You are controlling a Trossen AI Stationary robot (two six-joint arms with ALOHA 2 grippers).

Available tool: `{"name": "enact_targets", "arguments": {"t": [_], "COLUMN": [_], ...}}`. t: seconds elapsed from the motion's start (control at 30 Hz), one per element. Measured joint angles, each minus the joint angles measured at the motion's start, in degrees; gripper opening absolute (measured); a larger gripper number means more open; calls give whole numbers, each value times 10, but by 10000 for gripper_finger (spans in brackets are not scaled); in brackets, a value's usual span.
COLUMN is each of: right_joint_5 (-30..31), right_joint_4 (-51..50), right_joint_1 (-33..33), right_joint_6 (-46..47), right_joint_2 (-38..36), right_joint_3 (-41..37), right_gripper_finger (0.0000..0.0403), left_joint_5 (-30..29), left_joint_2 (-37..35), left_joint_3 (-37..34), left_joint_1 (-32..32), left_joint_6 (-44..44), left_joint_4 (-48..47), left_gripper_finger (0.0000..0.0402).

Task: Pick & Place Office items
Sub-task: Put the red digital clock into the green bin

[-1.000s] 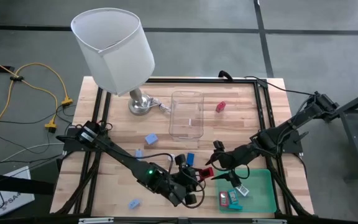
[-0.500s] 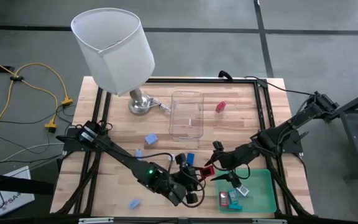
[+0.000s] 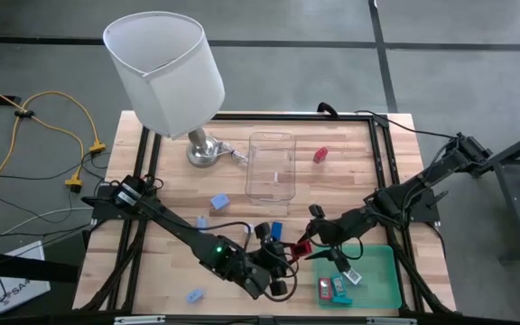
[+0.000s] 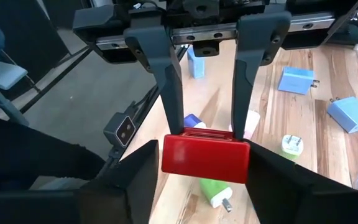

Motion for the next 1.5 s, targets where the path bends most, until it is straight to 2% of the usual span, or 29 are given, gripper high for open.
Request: {"name": "enact_targets", "arguments": {"t": [0.33,0.7,0.9,1.1,1.5], "right_joint_5": [2,-1,0,-1,-7], "right_joint_4": [10,13,14,14,13], "right_joint_1": [0,0,0,0,0], "right_joint_6": [2,7,8,8,8], "right_joint_2": [0,0,0,0,0], "right_joint_3": [0,0,0,0,0], "right_gripper_finger": [157,154,156,152,152], "left_joint_5": [8,17,19,48,49], "left_joint_2": [-1,-1,-1,-1,-1], "left_joint_3": [0,0,0,0,0], "left_joint_1": [0,1,3,12,14], "left_joint_6": [0,9,8,0,5], "left_joint_4": [0,1,0,-1,0], "left_gripper_finger": [152,179,181,182,182]}}
